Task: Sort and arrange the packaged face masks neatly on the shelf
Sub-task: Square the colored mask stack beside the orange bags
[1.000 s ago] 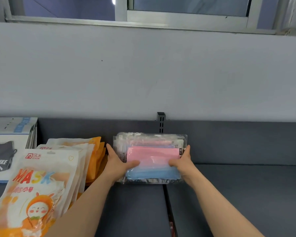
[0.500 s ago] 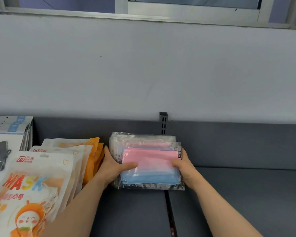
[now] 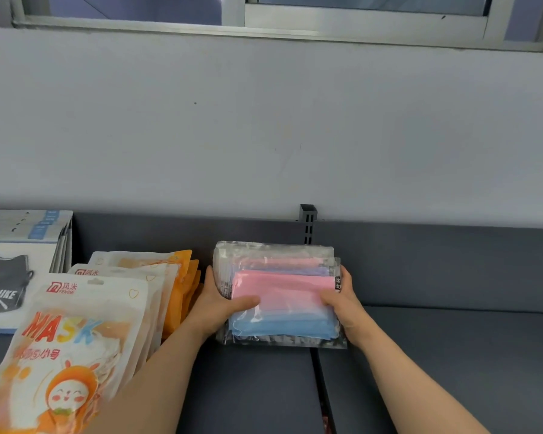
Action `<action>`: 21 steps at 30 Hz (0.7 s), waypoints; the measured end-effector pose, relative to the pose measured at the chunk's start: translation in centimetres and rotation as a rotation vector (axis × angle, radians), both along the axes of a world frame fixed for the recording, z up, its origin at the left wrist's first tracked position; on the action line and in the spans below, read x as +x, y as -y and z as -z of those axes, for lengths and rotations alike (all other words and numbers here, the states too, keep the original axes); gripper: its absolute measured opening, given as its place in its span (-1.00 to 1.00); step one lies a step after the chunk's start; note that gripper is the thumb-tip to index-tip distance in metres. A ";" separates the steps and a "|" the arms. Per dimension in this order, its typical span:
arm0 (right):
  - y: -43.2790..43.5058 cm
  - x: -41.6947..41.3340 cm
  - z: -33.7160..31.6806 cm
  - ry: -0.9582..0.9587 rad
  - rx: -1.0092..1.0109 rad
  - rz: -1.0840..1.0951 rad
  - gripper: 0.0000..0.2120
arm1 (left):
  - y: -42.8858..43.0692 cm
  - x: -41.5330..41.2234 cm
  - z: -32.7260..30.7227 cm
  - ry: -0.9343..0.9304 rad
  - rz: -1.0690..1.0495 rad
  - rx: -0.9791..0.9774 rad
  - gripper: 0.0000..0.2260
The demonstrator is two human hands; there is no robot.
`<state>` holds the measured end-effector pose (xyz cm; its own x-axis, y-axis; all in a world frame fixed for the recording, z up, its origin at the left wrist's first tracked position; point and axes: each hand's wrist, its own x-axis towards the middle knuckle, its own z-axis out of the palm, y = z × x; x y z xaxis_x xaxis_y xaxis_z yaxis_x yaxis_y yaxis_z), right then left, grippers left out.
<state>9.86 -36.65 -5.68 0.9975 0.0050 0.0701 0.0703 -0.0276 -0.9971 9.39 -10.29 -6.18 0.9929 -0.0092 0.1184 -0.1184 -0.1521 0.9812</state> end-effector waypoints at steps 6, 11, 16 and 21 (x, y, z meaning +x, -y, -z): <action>0.4 -0.6 -0.9 0.098 -0.003 0.039 -0.08 | 0.4 -0.9 -0.4 0.089 -0.001 0.014 -0.12; 0.7 -2.0 -0.6 0.075 -0.096 -0.015 -0.14 | 0.4 -1.5 -0.2 0.071 0.015 0.054 -0.17; 1.2 -2.0 -0.9 0.119 -0.069 0.017 -0.12 | 0.3 -2.3 -0.9 0.147 0.041 0.032 0.02; 0.6 -3.0 0.6 0.067 0.031 -0.031 -0.23 | 0.0 -2.5 -0.3 0.040 0.131 0.048 0.21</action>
<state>6.90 -37.29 -6.29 0.9899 0.0327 0.1377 0.1375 0.0065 -0.9905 6.85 -10.33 -5.91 0.9773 -0.1454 0.1540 -0.1791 -0.1791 0.9674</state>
